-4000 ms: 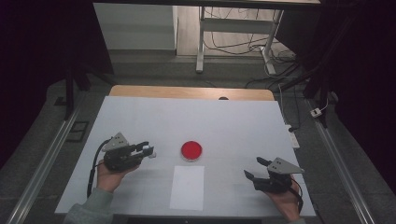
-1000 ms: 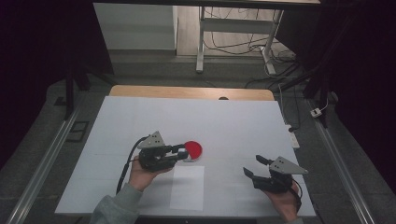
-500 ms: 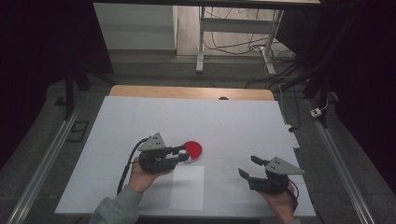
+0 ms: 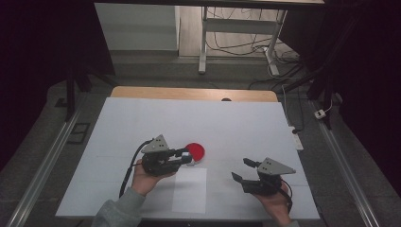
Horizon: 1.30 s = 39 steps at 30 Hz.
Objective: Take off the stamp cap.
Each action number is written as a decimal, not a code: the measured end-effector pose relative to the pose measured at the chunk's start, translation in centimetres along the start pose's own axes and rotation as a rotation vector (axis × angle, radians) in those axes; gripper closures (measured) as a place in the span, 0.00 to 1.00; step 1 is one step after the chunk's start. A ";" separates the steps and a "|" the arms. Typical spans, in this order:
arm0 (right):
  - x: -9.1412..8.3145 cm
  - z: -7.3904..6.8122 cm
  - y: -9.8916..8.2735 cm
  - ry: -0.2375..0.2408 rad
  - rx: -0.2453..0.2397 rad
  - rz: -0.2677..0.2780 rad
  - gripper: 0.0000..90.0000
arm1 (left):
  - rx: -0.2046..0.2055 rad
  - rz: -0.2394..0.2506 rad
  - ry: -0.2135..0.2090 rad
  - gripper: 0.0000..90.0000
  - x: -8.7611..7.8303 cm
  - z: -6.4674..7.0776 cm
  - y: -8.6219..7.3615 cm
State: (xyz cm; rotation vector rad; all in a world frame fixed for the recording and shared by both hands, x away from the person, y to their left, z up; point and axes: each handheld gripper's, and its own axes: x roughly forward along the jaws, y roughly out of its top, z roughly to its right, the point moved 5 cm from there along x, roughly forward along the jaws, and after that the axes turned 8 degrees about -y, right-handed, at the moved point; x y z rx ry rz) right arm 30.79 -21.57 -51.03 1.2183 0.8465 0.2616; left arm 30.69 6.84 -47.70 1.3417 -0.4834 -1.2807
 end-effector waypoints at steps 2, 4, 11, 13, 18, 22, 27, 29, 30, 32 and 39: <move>0.3 -0.1 0.0 0.012 0.003 -0.006 0.34 | -0.002 -0.007 0.002 0.74 0.1 -0.1 -0.2; 0.8 -0.5 -0.1 0.028 0.002 -0.011 0.34 | -0.006 -0.011 0.005 0.74 0.2 -0.2 -0.4; 1.8 -1.8 0.0 0.060 -0.032 -0.026 0.34 | -0.007 -0.014 0.003 0.74 0.5 -0.1 -0.4; 2.0 -2.0 -0.1 0.062 -0.032 -0.035 0.35 | -0.006 -0.017 -0.001 0.74 0.6 0.0 -0.4; 2.6 -2.5 0.0 0.092 -0.029 -0.032 0.35 | -0.003 -0.019 -0.005 0.74 0.6 0.1 -0.4; 3.2 -3.1 0.3 0.109 -0.038 -0.026 0.35 | -0.004 -0.014 -0.001 0.74 0.4 0.2 -0.5; 3.4 -4.0 1.0 0.107 -0.068 -0.026 0.35 | 0.003 -0.014 -0.011 0.74 0.6 0.5 -0.4; 3.5 -4.2 1.1 0.108 -0.067 -0.021 0.36 | 0.006 -0.017 -0.010 0.74 0.6 0.6 -0.4; 3.5 -4.4 1.2 0.105 -0.070 -0.022 0.36 | 0.007 -0.016 -0.011 0.74 0.6 0.6 -0.4; 3.7 -4.8 1.3 0.115 -0.092 -0.029 0.36 | 0.012 -0.019 -0.013 0.74 0.8 0.8 -0.4; 3.8 -6.1 2.1 0.120 -0.115 -0.020 0.37 | 0.026 -0.023 -0.022 0.74 1.1 1.5 -0.3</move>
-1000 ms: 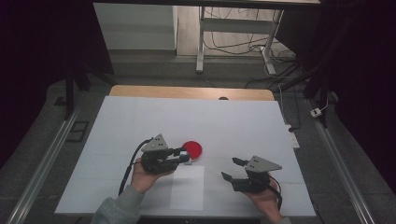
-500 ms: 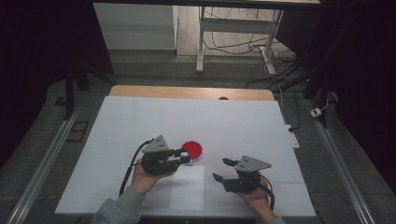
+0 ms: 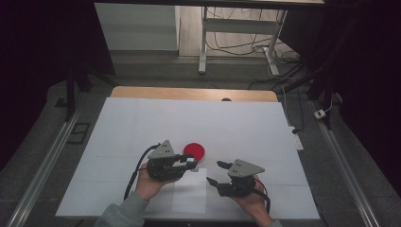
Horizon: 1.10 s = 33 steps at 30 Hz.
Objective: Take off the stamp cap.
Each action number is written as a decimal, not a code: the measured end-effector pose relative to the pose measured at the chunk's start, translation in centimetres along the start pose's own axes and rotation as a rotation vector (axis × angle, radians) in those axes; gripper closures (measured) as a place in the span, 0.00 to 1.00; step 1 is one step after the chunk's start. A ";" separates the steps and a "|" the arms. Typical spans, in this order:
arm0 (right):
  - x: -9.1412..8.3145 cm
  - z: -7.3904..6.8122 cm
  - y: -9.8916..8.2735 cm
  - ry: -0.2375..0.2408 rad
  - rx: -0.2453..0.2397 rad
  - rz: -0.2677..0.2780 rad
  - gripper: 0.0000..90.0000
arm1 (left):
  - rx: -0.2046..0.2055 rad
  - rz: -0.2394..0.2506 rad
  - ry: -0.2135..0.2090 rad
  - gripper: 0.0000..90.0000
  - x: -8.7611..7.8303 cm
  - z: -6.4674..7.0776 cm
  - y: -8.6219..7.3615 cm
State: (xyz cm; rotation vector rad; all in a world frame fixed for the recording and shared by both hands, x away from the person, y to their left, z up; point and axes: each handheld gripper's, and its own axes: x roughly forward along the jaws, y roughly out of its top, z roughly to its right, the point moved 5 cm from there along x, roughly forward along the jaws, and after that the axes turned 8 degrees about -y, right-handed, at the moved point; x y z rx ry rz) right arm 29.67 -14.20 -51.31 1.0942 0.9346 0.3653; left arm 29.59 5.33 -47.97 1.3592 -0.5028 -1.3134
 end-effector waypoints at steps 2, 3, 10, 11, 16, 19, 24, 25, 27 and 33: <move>0.2 -0.3 0.3 0.016 0.004 0.009 0.38 | 0.001 -0.001 -0.005 0.74 0.0 0.1 0.1; 0.3 -0.4 0.4 0.021 0.003 0.010 0.38 | 0.000 0.000 -0.005 0.74 0.0 0.1 0.1; 0.9 -0.9 0.8 0.049 -0.013 0.011 0.41 | -0.004 0.007 -0.001 0.74 -0.1 -0.1 0.1; 0.9 -1.0 0.9 0.053 -0.015 0.010 0.41 | -0.003 0.005 0.001 0.74 -0.1 -0.1 0.1; 1.3 -1.4 1.0 0.073 -0.023 0.009 0.42 | 0.001 -0.004 -0.001 0.74 0.2 0.0 0.0; 1.7 -1.6 1.0 0.082 -0.025 -0.002 0.43 | 0.003 -0.011 -0.005 0.74 0.4 0.0 0.0; 2.1 -1.7 1.1 0.098 -0.022 -0.009 0.45 | 0.001 -0.013 -0.007 0.74 0.5 0.0 -0.1; 2.2 -1.7 1.2 0.102 -0.023 -0.006 0.45 | 0.001 -0.012 -0.007 0.74 0.5 0.0 -0.1; 2.3 -1.8 1.4 0.111 -0.027 -0.006 0.46 | 0.002 -0.013 -0.008 0.74 0.6 0.1 -0.1; 2.9 -2.1 1.7 0.125 -0.036 -0.011 0.50 | 0.000 -0.007 -0.011 0.74 0.5 0.1 0.0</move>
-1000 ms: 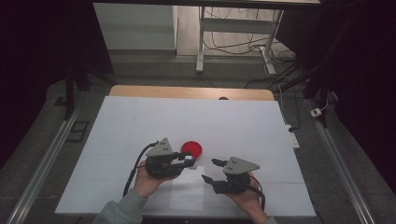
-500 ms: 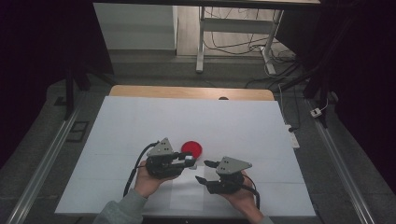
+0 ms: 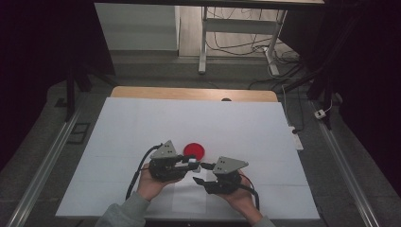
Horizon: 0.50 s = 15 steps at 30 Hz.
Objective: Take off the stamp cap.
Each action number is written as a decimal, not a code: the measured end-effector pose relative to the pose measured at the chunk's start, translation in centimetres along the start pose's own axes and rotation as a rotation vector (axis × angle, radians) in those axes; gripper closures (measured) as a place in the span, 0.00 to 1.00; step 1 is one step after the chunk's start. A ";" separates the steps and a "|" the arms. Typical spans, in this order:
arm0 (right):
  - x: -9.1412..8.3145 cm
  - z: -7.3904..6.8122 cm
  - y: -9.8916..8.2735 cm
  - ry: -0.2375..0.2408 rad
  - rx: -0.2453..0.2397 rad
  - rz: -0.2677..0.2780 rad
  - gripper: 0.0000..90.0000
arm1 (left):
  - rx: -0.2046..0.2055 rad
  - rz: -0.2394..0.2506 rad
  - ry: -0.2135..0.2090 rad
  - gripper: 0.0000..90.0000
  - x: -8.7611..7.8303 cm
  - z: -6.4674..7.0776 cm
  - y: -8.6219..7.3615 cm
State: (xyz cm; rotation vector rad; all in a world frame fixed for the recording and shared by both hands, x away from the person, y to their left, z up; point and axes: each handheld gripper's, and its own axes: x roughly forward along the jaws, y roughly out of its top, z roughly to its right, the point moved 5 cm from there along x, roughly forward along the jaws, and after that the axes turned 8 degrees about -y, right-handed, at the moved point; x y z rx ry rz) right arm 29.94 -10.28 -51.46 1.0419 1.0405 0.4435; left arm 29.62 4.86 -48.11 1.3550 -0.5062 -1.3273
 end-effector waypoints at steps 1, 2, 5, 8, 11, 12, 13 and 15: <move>0.1 0.0 0.0 0.002 0.001 0.000 0.51 | 0.000 0.000 0.001 0.74 0.0 0.0 0.0; 0.2 0.0 0.1 0.004 0.000 -0.003 0.53 | 0.002 0.000 0.001 0.74 0.0 0.0 0.0; 0.3 0.0 0.1 0.006 -0.001 -0.008 0.55 | 0.002 0.002 0.000 0.74 -0.1 0.0 0.1; 0.5 0.0 0.3 0.007 0.006 -0.008 0.59 | 0.002 0.000 0.002 0.74 -0.1 0.0 0.1; 0.6 0.0 0.3 0.013 0.014 -0.008 0.63 | 0.004 0.004 0.002 0.74 -0.1 0.0 0.1; 0.6 0.0 0.4 0.014 0.013 -0.008 0.64 | 0.005 0.005 0.002 0.74 -0.1 0.0 0.2; 0.7 0.0 0.4 0.011 0.014 -0.005 0.64 | 0.005 0.007 0.000 0.74 -0.2 0.1 0.2; 0.7 0.1 0.4 0.011 0.022 -0.002 0.66 | 0.006 0.007 -0.001 0.74 -0.2 0.1 0.2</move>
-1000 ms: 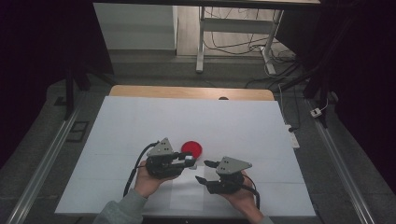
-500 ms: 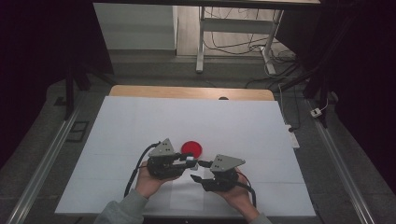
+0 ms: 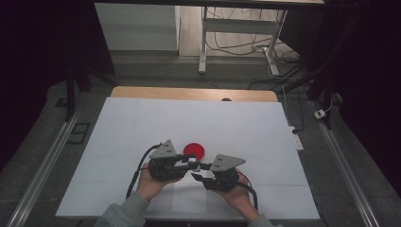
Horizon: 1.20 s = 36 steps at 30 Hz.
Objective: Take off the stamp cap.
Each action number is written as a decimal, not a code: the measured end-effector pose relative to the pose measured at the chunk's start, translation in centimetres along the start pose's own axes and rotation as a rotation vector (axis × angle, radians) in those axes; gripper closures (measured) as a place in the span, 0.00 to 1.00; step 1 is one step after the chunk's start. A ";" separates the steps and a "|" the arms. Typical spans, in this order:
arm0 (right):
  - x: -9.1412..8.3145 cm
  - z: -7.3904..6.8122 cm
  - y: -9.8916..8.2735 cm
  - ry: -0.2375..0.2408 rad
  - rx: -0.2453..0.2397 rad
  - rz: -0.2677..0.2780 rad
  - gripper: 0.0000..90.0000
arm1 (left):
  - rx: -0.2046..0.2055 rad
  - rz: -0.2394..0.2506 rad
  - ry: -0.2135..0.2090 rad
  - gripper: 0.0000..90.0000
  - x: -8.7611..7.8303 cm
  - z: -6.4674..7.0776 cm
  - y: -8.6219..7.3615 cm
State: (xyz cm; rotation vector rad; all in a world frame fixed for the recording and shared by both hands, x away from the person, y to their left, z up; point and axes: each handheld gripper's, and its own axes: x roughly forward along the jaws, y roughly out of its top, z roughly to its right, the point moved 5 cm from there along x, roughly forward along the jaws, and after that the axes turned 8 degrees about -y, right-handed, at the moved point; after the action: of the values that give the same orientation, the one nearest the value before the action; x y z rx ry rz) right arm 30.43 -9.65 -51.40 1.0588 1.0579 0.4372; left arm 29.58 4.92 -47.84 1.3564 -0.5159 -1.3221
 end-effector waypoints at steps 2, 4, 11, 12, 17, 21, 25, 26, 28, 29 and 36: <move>0.0 0.1 0.0 -0.003 0.002 -0.001 0.68 | -0.001 0.001 -0.003 0.74 0.0 0.0 0.0; 0.1 0.1 0.1 -0.005 0.006 0.005 0.69 | -0.001 0.002 -0.005 0.74 0.0 0.1 0.0; 0.2 0.0 0.0 0.000 0.009 0.000 0.77 | 0.002 0.005 -0.012 0.74 0.0 0.2 0.1; 0.2 0.0 0.1 0.000 0.007 0.000 0.77 | 0.003 0.005 -0.011 0.74 0.0 0.2 0.1; 0.2 0.0 0.0 0.002 0.008 -0.002 0.77 | 0.005 0.003 -0.012 0.74 0.0 0.2 0.1; 0.3 0.0 0.0 0.007 0.016 -0.002 0.76 | 0.007 -0.006 -0.013 0.74 0.2 0.3 0.0; 0.2 -0.1 -0.1 0.008 0.012 -0.003 0.78 | 0.007 -0.004 -0.013 0.74 0.2 0.4 0.1; 0.2 -0.1 -0.1 0.006 0.012 0.000 0.79 | 0.006 -0.002 -0.014 0.74 0.2 0.4 0.1; 0.1 -0.1 0.0 0.003 0.015 0.009 0.79 | 0.006 0.001 -0.013 0.74 0.1 0.4 0.1; 0.1 -0.1 0.0 0.003 0.012 0.007 0.79 | 0.006 0.001 -0.013 0.74 0.1 0.4 0.1; 0.1 -0.1 0.0 0.003 0.005 0.014 0.78 | 0.005 0.004 -0.015 0.74 0.1 0.4 0.1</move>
State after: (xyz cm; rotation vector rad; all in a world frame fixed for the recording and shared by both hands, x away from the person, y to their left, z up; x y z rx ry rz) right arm 30.33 -9.56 -51.46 1.0708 1.0550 0.4480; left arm 29.29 4.66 -47.65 1.3496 -0.5320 -1.3301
